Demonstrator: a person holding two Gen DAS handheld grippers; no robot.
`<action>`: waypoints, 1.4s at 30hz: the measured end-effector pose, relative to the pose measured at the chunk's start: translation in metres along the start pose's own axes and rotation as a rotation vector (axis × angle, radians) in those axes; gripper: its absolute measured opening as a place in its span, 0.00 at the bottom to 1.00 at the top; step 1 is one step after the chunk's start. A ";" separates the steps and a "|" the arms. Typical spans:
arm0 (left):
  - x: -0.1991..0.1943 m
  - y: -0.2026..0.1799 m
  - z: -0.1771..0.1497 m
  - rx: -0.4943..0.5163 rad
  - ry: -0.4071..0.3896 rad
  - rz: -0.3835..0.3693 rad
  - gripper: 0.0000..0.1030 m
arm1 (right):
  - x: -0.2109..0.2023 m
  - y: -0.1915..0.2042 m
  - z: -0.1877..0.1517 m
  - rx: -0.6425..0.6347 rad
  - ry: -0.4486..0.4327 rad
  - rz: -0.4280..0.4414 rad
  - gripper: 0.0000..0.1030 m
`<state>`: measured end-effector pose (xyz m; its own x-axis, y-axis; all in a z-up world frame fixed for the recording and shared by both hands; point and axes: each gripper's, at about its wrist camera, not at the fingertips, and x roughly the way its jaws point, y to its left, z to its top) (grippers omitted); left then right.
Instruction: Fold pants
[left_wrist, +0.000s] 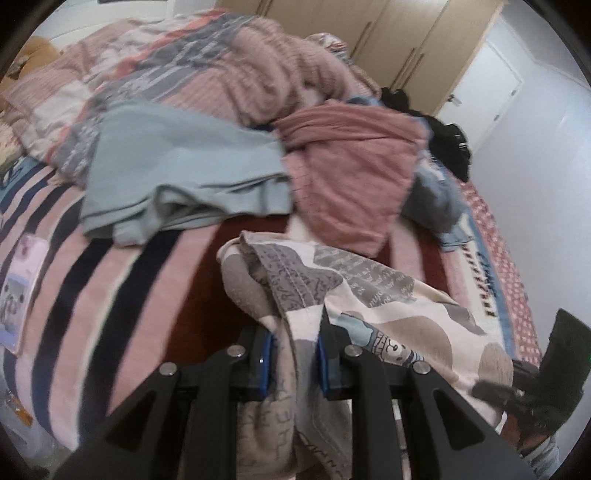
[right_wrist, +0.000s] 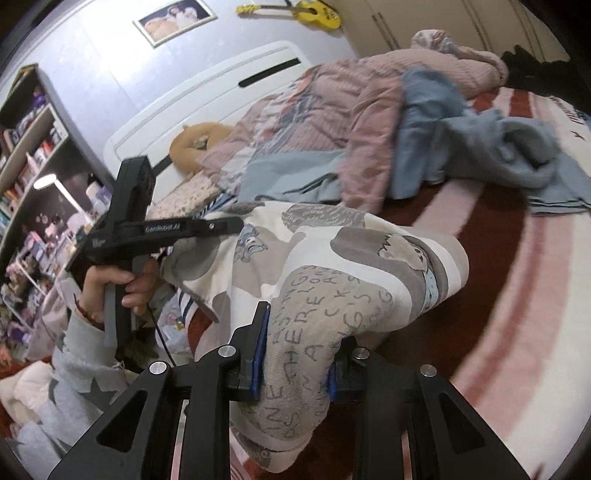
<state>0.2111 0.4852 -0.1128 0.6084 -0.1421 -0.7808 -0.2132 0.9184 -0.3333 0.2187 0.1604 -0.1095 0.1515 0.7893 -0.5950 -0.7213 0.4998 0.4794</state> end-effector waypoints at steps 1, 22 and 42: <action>0.003 0.004 -0.001 -0.010 0.010 0.001 0.15 | 0.009 0.002 -0.003 -0.002 0.013 0.002 0.19; 0.004 0.022 -0.033 0.000 0.040 0.256 0.52 | 0.023 -0.011 -0.040 0.050 0.092 -0.008 0.37; -0.104 -0.199 -0.114 0.282 -0.391 0.131 0.82 | -0.148 0.003 -0.093 -0.123 -0.160 -0.197 0.78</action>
<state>0.1031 0.2749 -0.0261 0.8430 0.0809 -0.5317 -0.1252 0.9910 -0.0478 0.1318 0.0122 -0.0800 0.3947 0.7320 -0.5553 -0.7422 0.6103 0.2770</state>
